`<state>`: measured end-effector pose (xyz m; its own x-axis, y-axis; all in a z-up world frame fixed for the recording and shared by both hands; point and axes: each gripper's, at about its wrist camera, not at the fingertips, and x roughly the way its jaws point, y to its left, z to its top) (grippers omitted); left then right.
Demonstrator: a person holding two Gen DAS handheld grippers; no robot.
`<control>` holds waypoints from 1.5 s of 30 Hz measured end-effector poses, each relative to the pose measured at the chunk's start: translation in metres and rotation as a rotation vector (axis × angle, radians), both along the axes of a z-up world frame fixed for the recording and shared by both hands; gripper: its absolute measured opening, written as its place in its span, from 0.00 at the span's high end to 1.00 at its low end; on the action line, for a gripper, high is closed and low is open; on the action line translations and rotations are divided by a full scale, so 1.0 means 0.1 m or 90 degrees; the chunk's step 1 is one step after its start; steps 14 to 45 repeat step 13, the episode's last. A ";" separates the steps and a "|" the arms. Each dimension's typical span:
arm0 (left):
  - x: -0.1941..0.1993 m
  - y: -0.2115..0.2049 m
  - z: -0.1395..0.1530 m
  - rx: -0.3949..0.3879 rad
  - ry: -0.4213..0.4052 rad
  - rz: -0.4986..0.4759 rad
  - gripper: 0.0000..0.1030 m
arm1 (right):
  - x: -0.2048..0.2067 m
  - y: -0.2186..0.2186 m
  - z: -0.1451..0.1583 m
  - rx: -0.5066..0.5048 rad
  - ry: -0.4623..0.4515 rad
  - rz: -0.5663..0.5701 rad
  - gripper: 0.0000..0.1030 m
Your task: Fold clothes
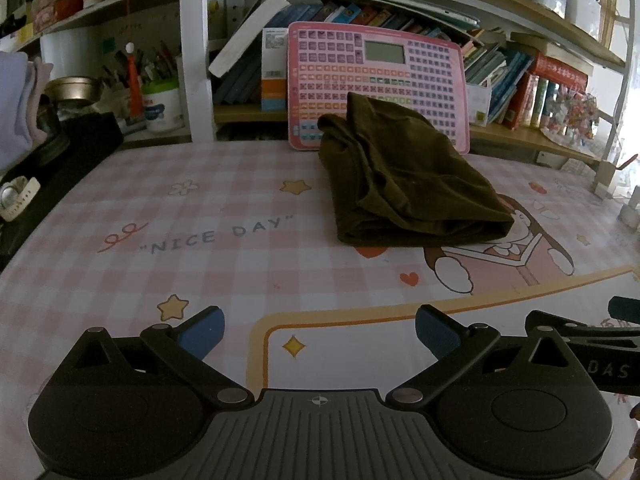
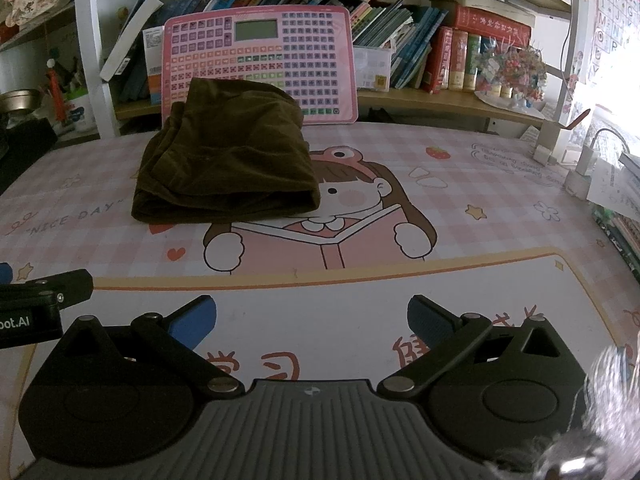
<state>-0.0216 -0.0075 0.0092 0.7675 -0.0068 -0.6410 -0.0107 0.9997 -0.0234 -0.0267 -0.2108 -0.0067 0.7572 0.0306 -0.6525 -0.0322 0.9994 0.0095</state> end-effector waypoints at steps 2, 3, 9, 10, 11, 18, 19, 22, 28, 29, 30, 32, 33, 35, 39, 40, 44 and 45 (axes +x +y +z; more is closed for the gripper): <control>0.00 -0.01 0.00 0.000 0.002 -0.003 0.00 | 0.00 0.00 0.00 0.000 0.001 0.000 0.00; -0.01 -0.01 0.00 0.000 0.003 -0.005 0.00 | 0.00 0.00 0.00 0.000 0.001 -0.001 0.00; -0.03 -0.04 0.00 0.000 -0.002 -0.011 0.00 | 0.00 -0.01 -0.01 0.001 0.003 -0.002 0.00; -0.03 -0.04 0.00 0.000 -0.002 -0.011 0.00 | 0.00 -0.01 -0.01 0.001 0.004 -0.002 0.00; -0.03 -0.03 0.00 0.000 -0.002 -0.010 0.00 | 0.00 -0.02 -0.01 0.001 0.005 -0.003 0.00; -0.03 -0.04 0.00 0.000 -0.002 -0.011 0.00 | 0.00 -0.02 -0.02 0.001 0.006 -0.003 0.00; -0.03 -0.04 0.00 0.000 -0.002 -0.011 0.00 | 0.00 -0.02 -0.02 0.001 0.006 -0.003 0.00; -0.03 -0.04 0.00 0.000 -0.002 -0.011 0.00 | 0.00 -0.02 -0.02 0.001 0.006 -0.003 0.00; -0.03 -0.04 0.00 0.000 -0.002 -0.011 0.00 | 0.00 -0.02 -0.02 0.001 0.006 -0.003 0.00; -0.03 -0.04 0.00 0.000 -0.002 -0.011 0.00 | 0.00 -0.02 -0.02 0.001 0.006 -0.003 0.00; -0.03 -0.04 0.00 0.000 -0.002 -0.011 0.00 | 0.00 -0.02 -0.02 0.001 0.006 -0.003 0.00; -0.03 -0.04 0.00 0.000 -0.002 -0.011 0.00 | 0.00 -0.02 -0.02 0.001 0.006 -0.003 0.00; -0.03 -0.04 0.00 0.000 -0.002 -0.011 0.00 | 0.00 -0.02 -0.02 0.001 0.006 -0.003 0.00; -0.03 -0.04 0.00 0.000 -0.002 -0.011 0.00 | 0.00 -0.02 -0.02 0.001 0.006 -0.003 0.00; -0.03 -0.04 0.00 0.000 -0.002 -0.011 0.00 | 0.00 -0.02 -0.02 0.001 0.006 -0.003 0.00; -0.03 -0.04 0.00 0.000 -0.002 -0.011 0.00 | 0.00 -0.02 -0.02 0.001 0.006 -0.003 0.00; -0.03 -0.04 0.00 0.000 -0.002 -0.011 0.00 | 0.00 -0.02 -0.02 0.001 0.006 -0.003 0.00; -0.03 -0.04 0.00 0.000 -0.002 -0.011 0.00 | 0.00 -0.02 -0.02 0.001 0.006 -0.003 0.00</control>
